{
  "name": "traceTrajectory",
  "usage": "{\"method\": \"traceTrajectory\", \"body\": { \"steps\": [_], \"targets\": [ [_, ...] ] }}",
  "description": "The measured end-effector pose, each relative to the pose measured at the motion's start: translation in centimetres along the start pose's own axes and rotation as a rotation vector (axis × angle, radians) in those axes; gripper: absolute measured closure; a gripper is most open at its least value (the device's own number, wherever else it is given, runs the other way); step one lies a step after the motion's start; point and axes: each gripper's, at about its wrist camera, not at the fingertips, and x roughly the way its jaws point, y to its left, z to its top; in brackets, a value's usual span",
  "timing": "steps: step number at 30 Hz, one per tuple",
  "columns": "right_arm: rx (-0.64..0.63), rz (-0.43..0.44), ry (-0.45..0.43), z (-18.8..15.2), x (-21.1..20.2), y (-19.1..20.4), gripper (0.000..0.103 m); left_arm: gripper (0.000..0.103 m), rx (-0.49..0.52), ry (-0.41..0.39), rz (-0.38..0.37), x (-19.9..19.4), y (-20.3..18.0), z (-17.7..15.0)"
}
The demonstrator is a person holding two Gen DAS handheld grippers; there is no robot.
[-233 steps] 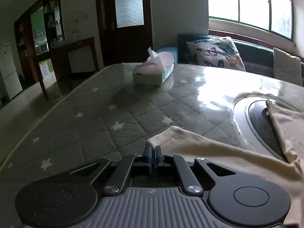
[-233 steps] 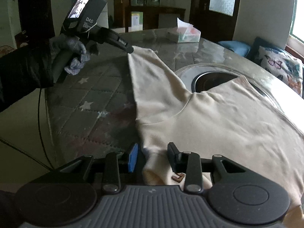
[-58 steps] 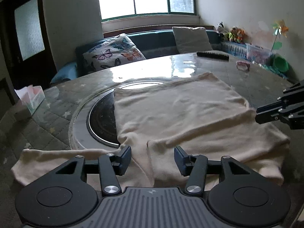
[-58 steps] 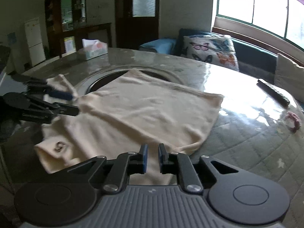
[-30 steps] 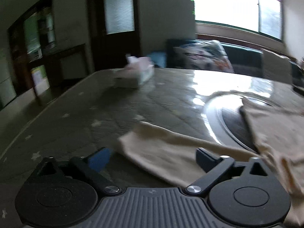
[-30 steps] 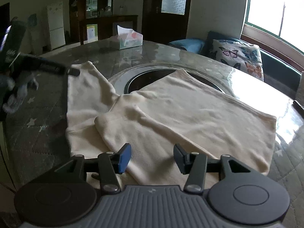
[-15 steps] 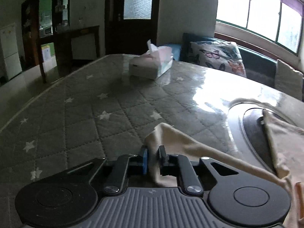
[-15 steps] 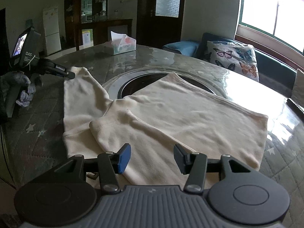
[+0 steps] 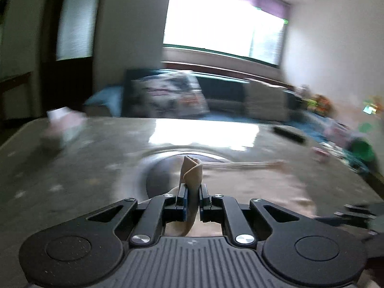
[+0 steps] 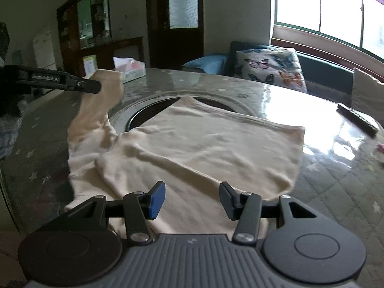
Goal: Fold clothes
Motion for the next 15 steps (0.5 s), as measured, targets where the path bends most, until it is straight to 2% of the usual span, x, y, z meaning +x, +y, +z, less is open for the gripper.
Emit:
{"method": "traceTrajectory", "body": {
  "steps": [4, 9, 13, 15],
  "targets": [
    [0.032, -0.018, -0.014, -0.5, -1.0, -1.2, 0.052, 0.093, 0.063, 0.022, -0.104, 1.0, -4.3, -0.4],
    [0.076, -0.043, -0.021, -1.6, -2.1, -2.7, 0.052, 0.092, 0.126, 0.078, -0.193, 2.2, -8.5, -1.7],
    [0.119, -0.061, -0.018, -2.1, -2.3, -3.7, 0.052, 0.089, 0.174, 0.119, -0.219, 2.9, -10.5, -2.8],
    [0.141, -0.072, -0.020, -2.4, -2.5, -4.3, 0.052, 0.080, 0.195, 0.131, -0.235, 3.0, -10.8, -3.2]
  ]
}}
